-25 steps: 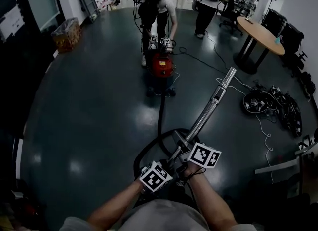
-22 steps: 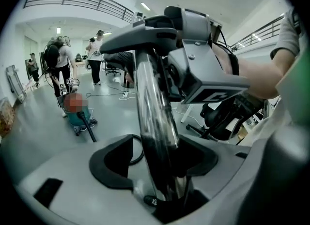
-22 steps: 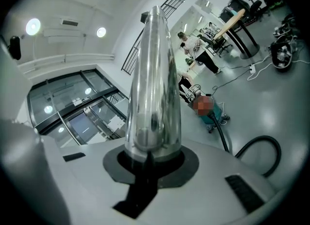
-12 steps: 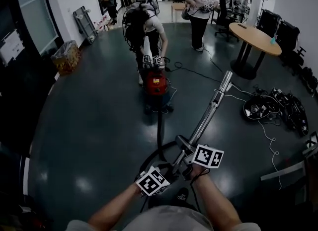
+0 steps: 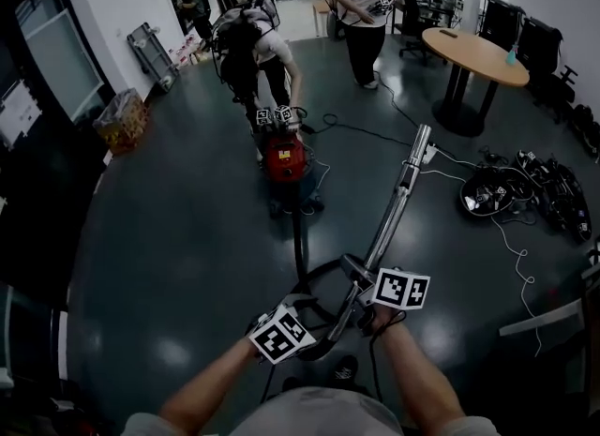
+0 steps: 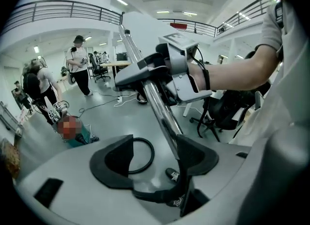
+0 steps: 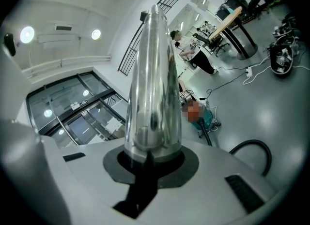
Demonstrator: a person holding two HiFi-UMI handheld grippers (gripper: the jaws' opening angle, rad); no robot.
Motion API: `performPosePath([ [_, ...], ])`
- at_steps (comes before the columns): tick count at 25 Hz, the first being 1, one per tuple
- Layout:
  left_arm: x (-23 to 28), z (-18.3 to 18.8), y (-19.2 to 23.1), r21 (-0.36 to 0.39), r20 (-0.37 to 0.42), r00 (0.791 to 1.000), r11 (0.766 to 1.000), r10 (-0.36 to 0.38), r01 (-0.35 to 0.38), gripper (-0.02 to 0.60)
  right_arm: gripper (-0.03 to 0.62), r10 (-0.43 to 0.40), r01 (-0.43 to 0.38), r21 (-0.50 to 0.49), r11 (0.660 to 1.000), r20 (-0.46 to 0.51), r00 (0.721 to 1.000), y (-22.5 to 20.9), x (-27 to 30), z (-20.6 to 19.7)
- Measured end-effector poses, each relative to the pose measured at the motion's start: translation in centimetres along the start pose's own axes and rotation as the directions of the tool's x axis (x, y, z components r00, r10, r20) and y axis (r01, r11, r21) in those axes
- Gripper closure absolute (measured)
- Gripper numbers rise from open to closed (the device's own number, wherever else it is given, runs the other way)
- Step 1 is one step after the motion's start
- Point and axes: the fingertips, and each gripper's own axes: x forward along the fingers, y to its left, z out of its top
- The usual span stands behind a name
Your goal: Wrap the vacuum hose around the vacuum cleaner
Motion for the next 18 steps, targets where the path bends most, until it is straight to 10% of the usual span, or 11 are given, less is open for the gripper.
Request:
performPosePath([
  [6, 0.6, 2.7, 2.1, 0.097, -0.036, 0.993, 0.989, 0.114, -0.11, 0.307, 0.54, 0.011, -0.023, -0.096, 0.995, -0.126, 0.992, -1.6, -0.3, -0.5],
  [18, -0.7, 8.1, 5.9, 0.124, 0.085, 0.964, 0.957, 0.253, -0.262, 0.574, 0.54, -0.114, -0.027, -0.38, 0.924, -0.343, 0.932, -2.8, -0.5, -3.0],
])
